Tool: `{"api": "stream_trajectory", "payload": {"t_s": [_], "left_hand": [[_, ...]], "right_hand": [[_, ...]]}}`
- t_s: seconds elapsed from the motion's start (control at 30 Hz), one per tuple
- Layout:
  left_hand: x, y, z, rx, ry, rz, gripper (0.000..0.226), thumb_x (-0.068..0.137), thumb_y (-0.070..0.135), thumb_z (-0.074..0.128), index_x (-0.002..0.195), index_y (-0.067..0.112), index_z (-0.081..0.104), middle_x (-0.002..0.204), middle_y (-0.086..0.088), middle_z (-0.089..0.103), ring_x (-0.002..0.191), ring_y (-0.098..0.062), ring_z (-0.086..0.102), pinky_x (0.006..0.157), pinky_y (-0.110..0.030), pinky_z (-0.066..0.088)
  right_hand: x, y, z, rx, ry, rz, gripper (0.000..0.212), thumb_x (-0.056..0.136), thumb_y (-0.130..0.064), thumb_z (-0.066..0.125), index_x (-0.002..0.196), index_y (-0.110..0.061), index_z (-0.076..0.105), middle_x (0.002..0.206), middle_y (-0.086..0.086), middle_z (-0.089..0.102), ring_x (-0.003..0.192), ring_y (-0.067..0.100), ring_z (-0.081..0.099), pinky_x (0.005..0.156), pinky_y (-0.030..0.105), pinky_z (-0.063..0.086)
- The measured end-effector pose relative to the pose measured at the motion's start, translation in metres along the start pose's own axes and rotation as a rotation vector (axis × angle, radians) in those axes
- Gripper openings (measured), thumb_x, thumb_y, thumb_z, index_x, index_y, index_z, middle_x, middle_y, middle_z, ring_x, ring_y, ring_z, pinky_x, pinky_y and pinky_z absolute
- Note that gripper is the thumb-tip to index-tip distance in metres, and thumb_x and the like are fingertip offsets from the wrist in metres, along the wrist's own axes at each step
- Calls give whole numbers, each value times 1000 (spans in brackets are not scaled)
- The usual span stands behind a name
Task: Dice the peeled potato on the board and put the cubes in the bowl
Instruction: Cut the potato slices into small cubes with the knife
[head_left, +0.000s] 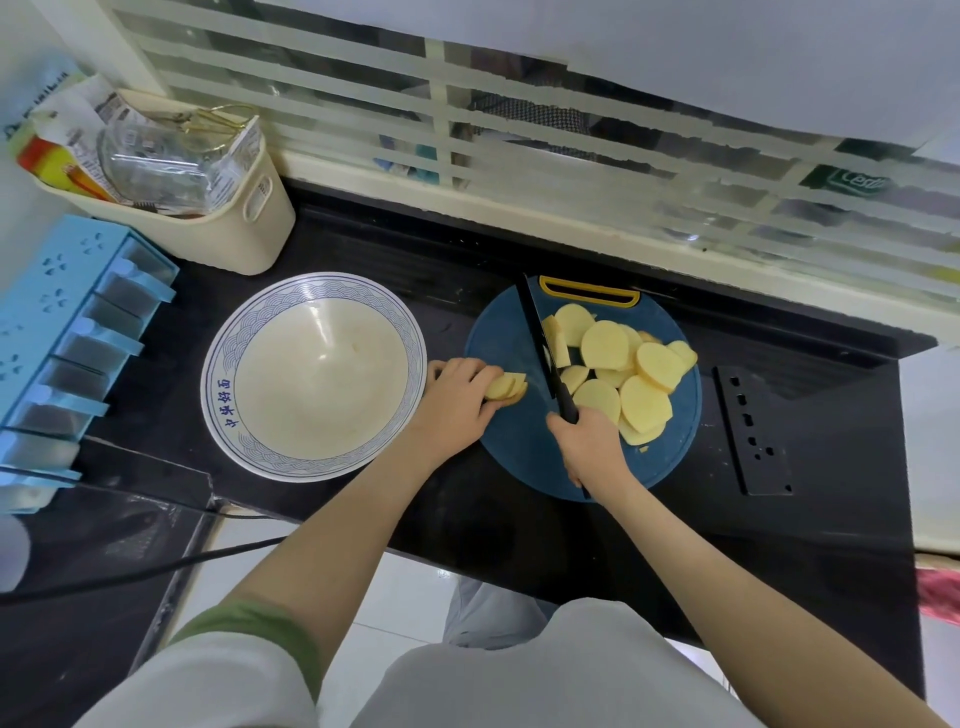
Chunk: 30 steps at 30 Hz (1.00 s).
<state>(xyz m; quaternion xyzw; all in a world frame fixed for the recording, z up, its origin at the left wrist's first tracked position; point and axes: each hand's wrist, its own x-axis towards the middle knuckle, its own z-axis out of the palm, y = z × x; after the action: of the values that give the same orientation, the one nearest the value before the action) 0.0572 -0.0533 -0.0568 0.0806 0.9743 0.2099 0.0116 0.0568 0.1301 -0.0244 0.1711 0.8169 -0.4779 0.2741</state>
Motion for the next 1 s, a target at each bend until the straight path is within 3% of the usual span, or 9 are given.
{"api": "stream_trajectory", "payload": {"t_s": [0.3, 0.47, 0.67, 0.87, 1.0], "left_hand": [[14, 10, -1, 144, -72, -2, 33, 89, 30, 61, 120, 17, 60, 111, -6, 62, 109, -28, 54, 91, -41, 29], [15, 10, 0, 143, -153, -16, 43, 94, 39, 52, 133, 22, 48, 125, 0, 53, 119, -19, 44, 96, -35, 21], [16, 8, -1, 108, -200, -34, 43, 94, 40, 52, 134, 25, 46, 128, 6, 52, 120, -16, 42, 96, -34, 21], [18, 10, -2, 106, -197, -39, 45, 94, 40, 53, 135, 26, 47, 129, 7, 54, 121, -15, 41, 94, -33, 18], [10, 10, 0, 113, -156, -76, 58, 91, 45, 55, 142, 23, 38, 134, 5, 50, 125, -15, 39, 95, -34, 21]], "right_hand": [[-5, 5, 12, -131, -42, 12, 31, 95, -23, 53, 69, -13, 41, 61, 4, 43, 54, 19, 42, 56, 34, 37], [-8, 8, 11, -111, -46, 28, 30, 95, -24, 53, 70, -12, 41, 59, 5, 44, 52, 19, 42, 54, 35, 38], [-8, 2, 9, -46, -10, 35, 31, 95, -23, 52, 70, -14, 38, 60, 4, 40, 52, 18, 38, 53, 33, 32], [-13, -3, 14, 7, 2, 11, 32, 95, -22, 52, 69, -15, 35, 57, 3, 37, 48, 16, 34, 49, 30, 30], [-18, -5, 22, -17, 7, -9, 32, 95, -22, 51, 68, -15, 36, 58, 5, 40, 47, 18, 37, 48, 31, 35]]}}
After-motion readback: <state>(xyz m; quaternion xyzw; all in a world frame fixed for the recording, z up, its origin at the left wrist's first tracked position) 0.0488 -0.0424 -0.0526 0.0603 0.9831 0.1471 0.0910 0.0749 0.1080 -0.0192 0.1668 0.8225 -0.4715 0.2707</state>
